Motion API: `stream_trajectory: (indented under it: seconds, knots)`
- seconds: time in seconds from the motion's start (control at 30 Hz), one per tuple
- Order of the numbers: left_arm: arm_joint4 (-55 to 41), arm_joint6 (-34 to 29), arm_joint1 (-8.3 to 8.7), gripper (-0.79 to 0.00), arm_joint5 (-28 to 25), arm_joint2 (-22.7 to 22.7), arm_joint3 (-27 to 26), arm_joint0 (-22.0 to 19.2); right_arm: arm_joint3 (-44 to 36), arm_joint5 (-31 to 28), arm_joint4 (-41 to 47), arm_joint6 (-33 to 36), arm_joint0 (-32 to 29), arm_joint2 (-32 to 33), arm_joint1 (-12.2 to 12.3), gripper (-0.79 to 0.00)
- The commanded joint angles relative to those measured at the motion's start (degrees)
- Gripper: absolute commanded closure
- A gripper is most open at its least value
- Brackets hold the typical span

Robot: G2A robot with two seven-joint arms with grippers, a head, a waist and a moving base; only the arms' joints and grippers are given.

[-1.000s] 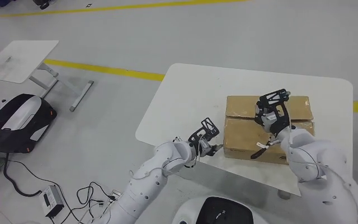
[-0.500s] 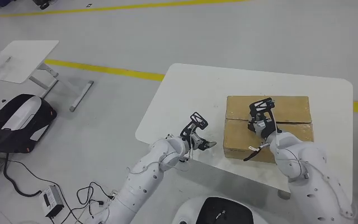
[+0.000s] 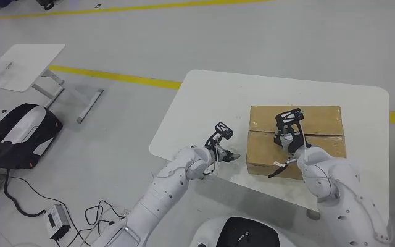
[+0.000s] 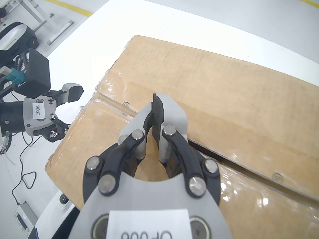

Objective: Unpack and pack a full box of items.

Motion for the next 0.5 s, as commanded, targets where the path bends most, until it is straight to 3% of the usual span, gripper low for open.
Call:
stream_trajectory:
  seconds: [0.0, 0.07, 0.47]
  knots:
    - [-2.6, -1.0, -0.1, -0.151, -0.9, -0.1, 1.5, -1.1, -0.1, 0.0, -0.1, -0.1, -0.1, 0.0, 0.0, 0.0]
    - [-4.0, -1.1, -0.2, 0.0, -1.3, 0.0, 2.7, -1.7, -0.2, -0.1, -0.3, 0.0, 0.0, 0.1, 0.0, 0.0]
    - [-9.1, -1.1, -0.22, 0.0, -4.9, 0.2, 6.3, -3.7, 0.0, 0.0, -1.0, 0.4, 0.2, 0.2, -0.3, 0.0]
